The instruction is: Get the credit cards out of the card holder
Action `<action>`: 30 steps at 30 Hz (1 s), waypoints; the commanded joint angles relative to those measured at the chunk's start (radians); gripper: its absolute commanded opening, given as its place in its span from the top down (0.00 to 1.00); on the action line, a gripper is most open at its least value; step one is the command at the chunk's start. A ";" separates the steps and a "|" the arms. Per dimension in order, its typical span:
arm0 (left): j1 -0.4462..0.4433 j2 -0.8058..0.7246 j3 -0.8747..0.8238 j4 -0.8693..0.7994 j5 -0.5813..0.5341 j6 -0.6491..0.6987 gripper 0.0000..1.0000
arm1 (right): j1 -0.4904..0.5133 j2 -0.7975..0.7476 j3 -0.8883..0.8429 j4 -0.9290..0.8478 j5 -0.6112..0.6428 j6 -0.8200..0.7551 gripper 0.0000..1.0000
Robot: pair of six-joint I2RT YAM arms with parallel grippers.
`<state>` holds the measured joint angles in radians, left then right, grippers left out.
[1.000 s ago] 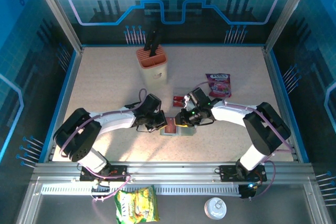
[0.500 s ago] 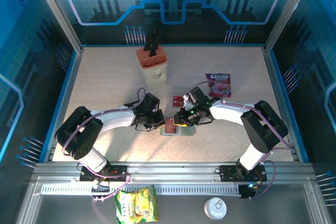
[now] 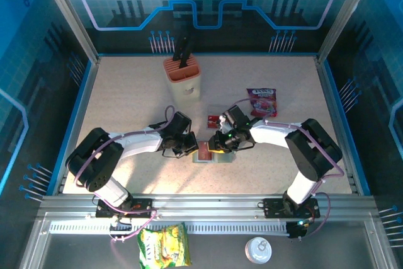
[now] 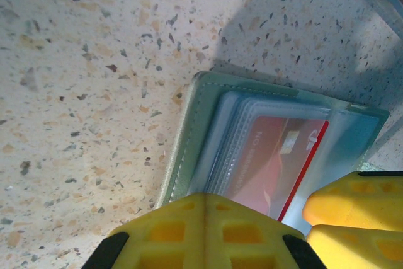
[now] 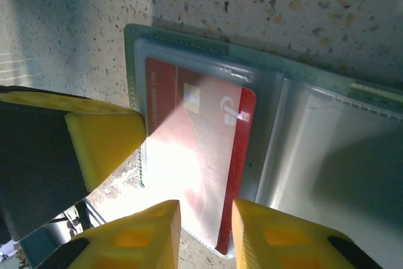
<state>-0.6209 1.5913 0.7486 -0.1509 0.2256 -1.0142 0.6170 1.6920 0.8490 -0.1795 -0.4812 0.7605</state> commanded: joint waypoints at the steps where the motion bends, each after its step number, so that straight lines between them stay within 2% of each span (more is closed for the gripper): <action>1: -0.002 -0.011 -0.021 -0.010 0.019 0.004 1.00 | 0.017 0.021 0.020 0.030 -0.028 0.011 0.75; 18: -0.004 -0.018 -0.037 -0.024 0.004 -0.001 1.00 | 0.021 0.067 0.019 0.048 -0.028 0.009 0.82; 23: -0.004 -0.014 -0.034 -0.023 0.004 0.002 1.00 | 0.025 0.060 0.025 -0.029 0.040 -0.027 0.76; 30: -0.004 -0.011 -0.026 -0.026 0.003 0.003 1.00 | 0.025 0.036 0.025 -0.075 0.077 -0.048 0.74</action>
<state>-0.6220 1.5883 0.7319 -0.1452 0.2256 -1.0142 0.6285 1.7405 0.8707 -0.1825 -0.4603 0.7364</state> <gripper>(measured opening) 0.041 0.261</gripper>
